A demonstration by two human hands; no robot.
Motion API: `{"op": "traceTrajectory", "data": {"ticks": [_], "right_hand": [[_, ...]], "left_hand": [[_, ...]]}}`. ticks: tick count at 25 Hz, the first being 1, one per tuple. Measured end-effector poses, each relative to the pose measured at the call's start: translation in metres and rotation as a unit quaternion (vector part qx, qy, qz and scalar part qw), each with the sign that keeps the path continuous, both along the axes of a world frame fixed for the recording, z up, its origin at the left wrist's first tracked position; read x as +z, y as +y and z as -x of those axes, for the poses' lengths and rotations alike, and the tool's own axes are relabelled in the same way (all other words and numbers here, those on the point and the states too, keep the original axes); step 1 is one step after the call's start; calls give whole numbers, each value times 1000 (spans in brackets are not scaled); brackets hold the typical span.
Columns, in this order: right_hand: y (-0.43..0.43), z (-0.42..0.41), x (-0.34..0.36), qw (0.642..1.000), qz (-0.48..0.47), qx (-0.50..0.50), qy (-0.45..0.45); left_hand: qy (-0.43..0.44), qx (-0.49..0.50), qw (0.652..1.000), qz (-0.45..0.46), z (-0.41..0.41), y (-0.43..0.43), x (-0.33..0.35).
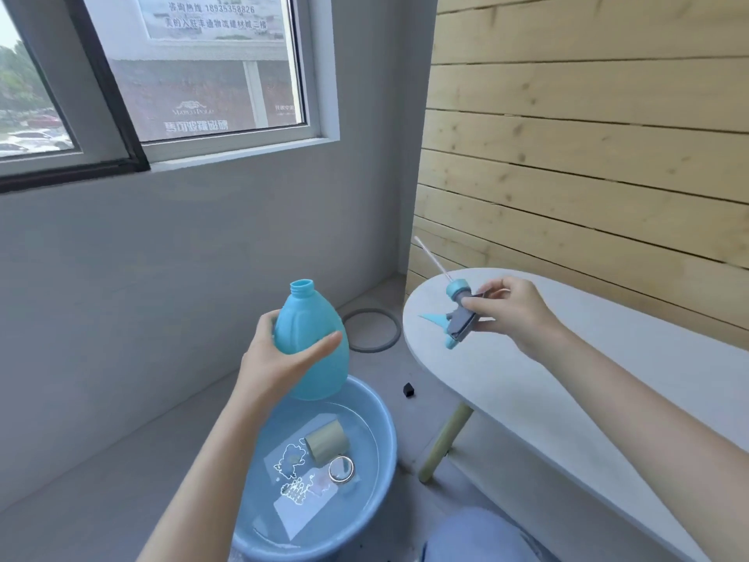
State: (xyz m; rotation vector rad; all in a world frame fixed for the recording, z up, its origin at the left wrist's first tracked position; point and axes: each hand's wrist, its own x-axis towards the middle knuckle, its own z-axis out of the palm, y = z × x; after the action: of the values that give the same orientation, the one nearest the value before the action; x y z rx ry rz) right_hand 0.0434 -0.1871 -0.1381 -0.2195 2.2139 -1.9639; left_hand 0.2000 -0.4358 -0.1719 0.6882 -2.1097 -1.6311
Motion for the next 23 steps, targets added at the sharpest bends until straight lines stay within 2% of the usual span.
{"op": "traceTrajectory", "data": {"ticks": [4, 10, 15, 20, 23], "right_hand": [[10, 19, -51, 993, 3, -103, -64], [11, 27, -81, 984, -36, -161, -61], [12, 29, -92, 963, -211, -169, 26], [14, 23, -95, 936, -311, -152, 64], [12, 21, -85, 927, -317, -163, 114]], "left_hand": [[-18, -19, 999, 32, 12, 15, -3], [-28, -25, 999, 36, 22, 20, -7], [-33, -27, 998, 41, 23, 19, -8], [-30, -25, 998, 38, 21, 18, -8], [-25, -21, 999, 33, 20, 18, -6]]}}
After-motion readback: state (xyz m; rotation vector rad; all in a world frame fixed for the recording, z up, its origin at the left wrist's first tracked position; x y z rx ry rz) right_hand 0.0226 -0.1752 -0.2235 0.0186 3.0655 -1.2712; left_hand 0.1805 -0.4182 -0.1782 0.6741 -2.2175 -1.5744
